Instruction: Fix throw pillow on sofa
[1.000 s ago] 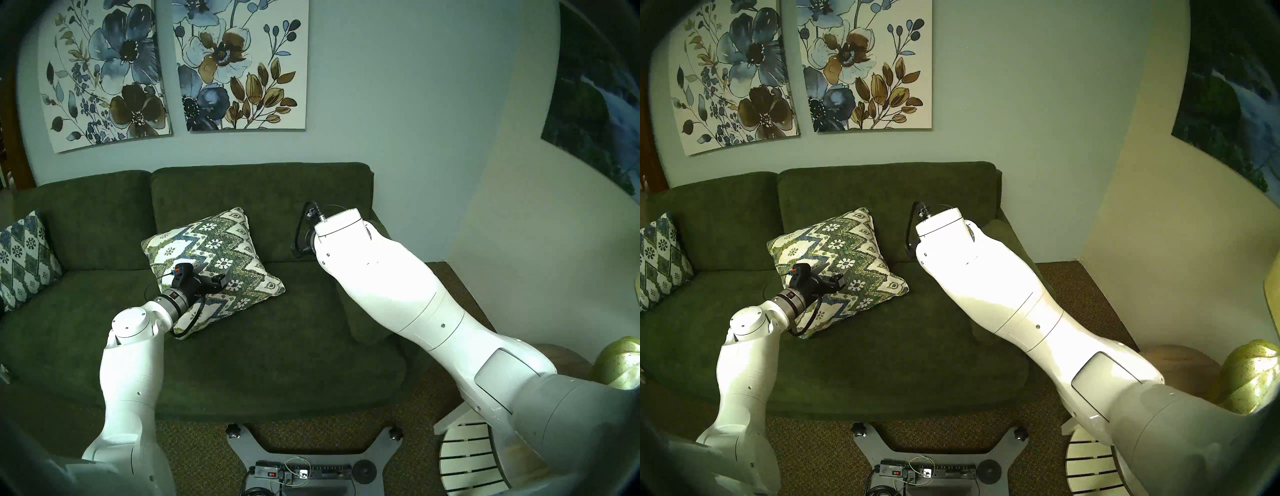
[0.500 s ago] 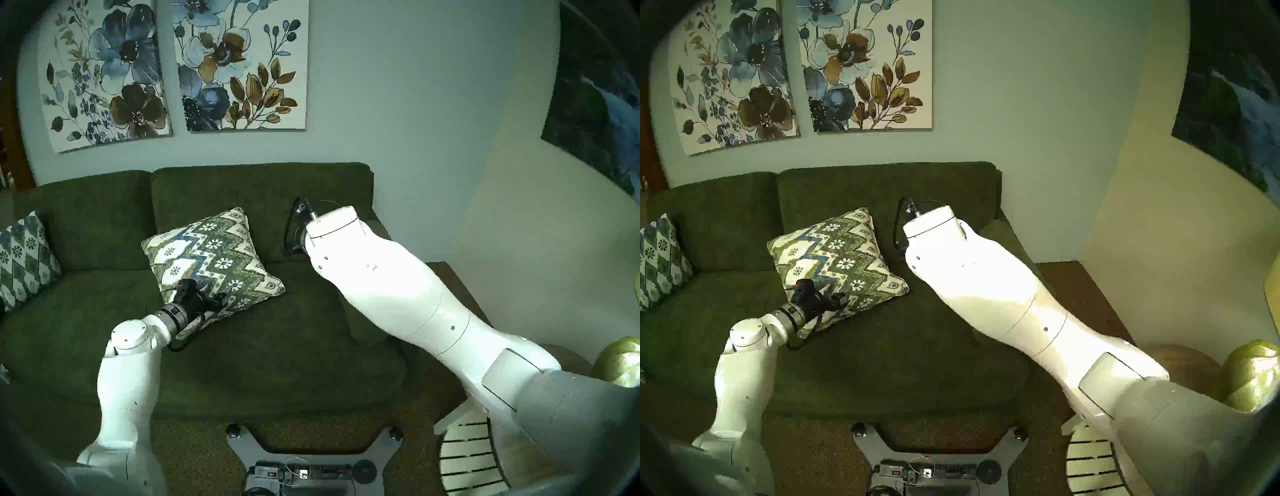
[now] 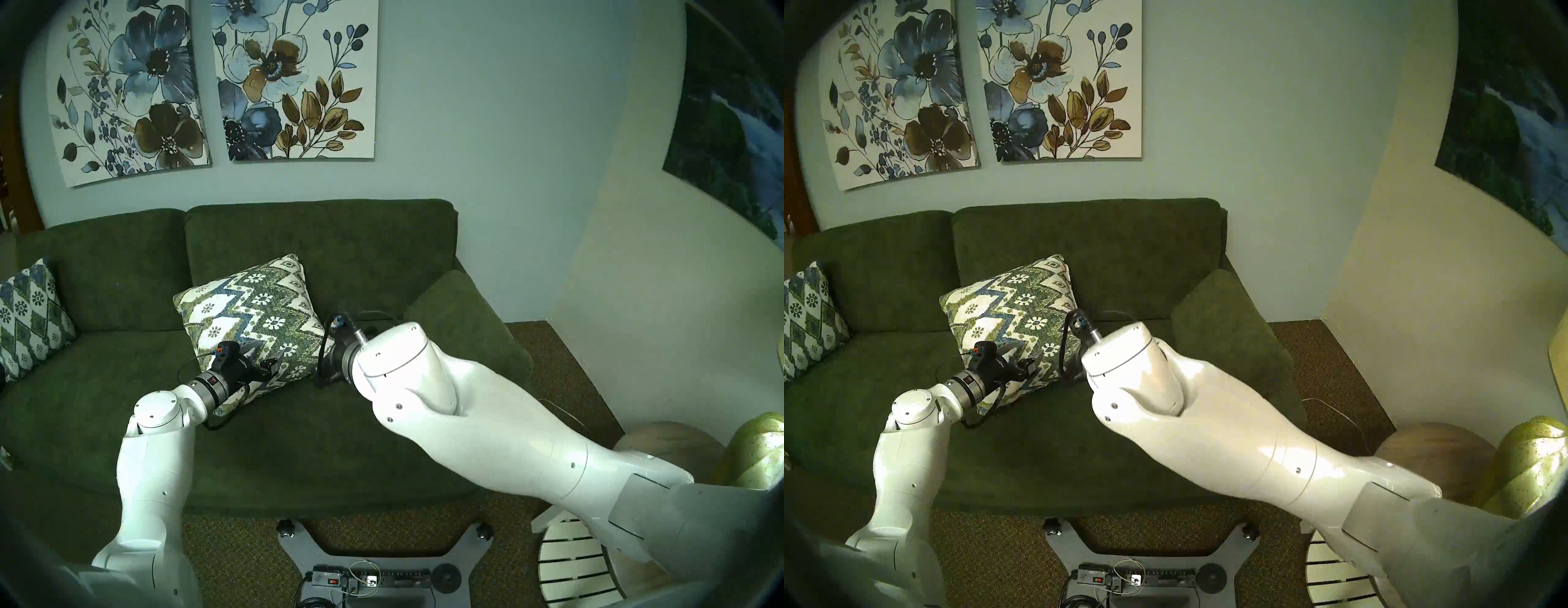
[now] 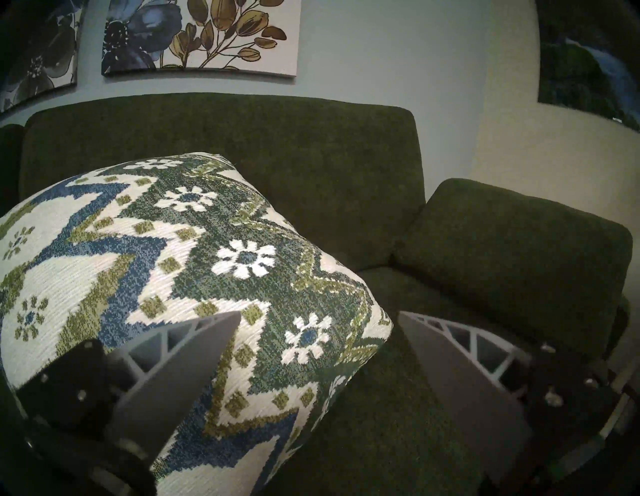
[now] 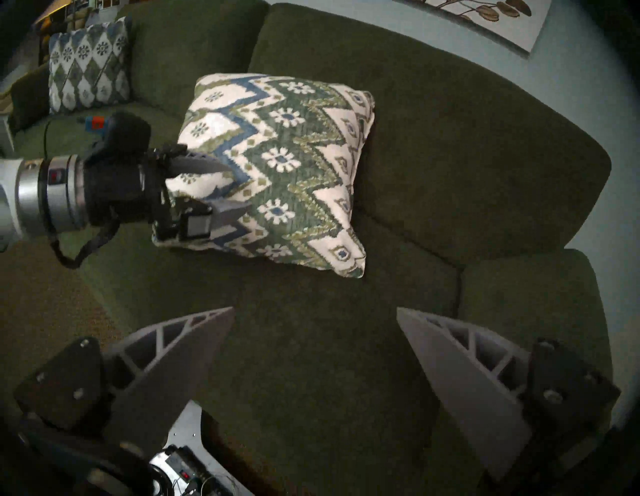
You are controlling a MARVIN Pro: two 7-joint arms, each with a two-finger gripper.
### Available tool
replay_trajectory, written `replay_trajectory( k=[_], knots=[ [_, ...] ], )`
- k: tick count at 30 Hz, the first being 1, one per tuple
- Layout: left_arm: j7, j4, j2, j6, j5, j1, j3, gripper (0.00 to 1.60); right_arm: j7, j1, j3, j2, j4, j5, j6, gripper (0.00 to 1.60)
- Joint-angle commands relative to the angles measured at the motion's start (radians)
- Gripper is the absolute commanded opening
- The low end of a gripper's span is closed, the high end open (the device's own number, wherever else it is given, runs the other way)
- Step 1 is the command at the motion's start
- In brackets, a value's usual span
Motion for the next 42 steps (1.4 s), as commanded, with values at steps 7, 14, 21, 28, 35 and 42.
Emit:
replay_trajectory(
  k=[7,14,21,28,35,42],
  knots=[
    [-0.011,-0.008,0.003,-0.014,-0.010,-0.011,-0.004,1.60,-0.147,-0.139,0.060,0.169,-0.181,0.009,-0.002,1.60],
    [-0.023,-0.003,0.002,-0.031,-0.020,-0.013,-0.009,1.60,-0.191,-0.234,0.164,0.261,-0.296,0.048,-0.002,1.60],
    [-0.031,0.005,0.002,-0.043,-0.025,-0.016,-0.012,1.60,-0.196,-0.303,0.225,0.283,-0.359,0.066,-0.002,1.60],
    [-0.051,-0.090,0.032,-0.008,-0.076,0.024,-0.091,1.60,-0.190,-0.323,0.244,0.286,-0.370,0.071,-0.002,1.60],
    [-0.066,-0.114,0.093,0.079,-0.103,0.039,-0.179,1.60,-0.171,-0.333,0.255,0.291,-0.375,0.066,-0.002,1.60],
    [-0.088,0.054,0.169,0.228,-0.101,-0.042,-0.192,1.60,-0.174,-0.347,0.265,0.287,-0.380,0.060,-0.002,1.60]
  ],
)
